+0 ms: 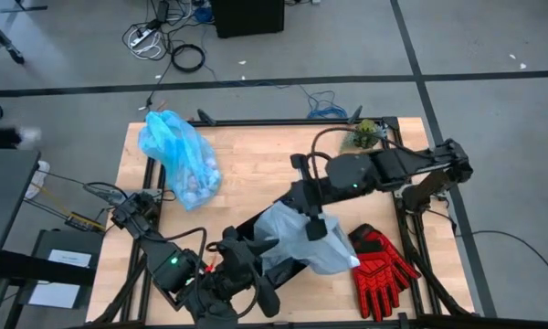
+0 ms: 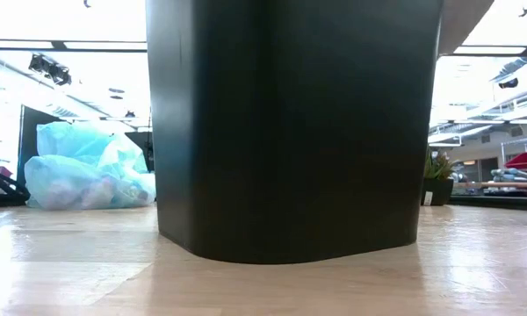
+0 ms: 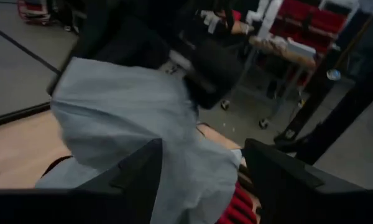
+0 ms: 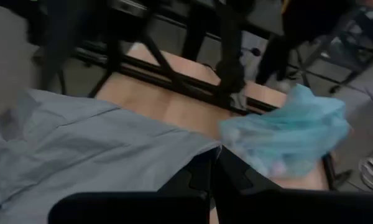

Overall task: Place trash/remove bag and relplace
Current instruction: Put the gray trash bag into the trash bin

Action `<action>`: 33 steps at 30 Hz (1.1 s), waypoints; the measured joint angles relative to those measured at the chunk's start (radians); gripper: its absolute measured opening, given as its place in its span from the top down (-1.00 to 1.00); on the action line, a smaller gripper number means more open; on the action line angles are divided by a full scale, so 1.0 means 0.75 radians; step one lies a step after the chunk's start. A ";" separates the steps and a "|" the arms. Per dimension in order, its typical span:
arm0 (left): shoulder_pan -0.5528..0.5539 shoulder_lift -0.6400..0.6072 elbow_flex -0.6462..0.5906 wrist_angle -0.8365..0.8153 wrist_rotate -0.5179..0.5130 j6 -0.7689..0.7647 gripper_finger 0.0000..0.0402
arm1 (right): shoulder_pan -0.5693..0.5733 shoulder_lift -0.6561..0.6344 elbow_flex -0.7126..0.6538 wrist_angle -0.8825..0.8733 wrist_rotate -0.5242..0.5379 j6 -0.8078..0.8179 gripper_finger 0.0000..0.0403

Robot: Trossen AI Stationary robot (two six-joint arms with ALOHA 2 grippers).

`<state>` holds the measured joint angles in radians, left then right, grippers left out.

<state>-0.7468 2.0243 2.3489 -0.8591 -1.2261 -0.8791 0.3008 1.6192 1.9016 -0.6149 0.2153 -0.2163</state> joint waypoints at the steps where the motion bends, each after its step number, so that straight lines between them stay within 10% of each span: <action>1: -0.006 0.000 0.000 -0.006 -0.024 -0.024 -0.19 | -0.004 0.000 -0.011 0.003 -0.001 -0.013 1.00; 10: -0.053 -0.004 -0.001 -0.068 -0.378 -0.211 -0.14 | 0.024 0.000 -0.035 0.075 0.122 -0.226 1.00; 24: 0.085 -0.004 -0.001 -0.229 -0.080 -0.293 -0.09 | 0.078 -0.001 -0.035 0.310 -0.077 -0.549 0.97; 33: 0.070 -0.004 -0.001 -0.422 0.112 -0.483 0.48 | 0.098 -0.004 -0.035 0.303 -0.011 -0.638 0.63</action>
<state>-0.6943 2.0212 2.3486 -1.1753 -1.1420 -1.2413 0.3747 1.6165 1.8751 -0.3874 0.2072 -0.6947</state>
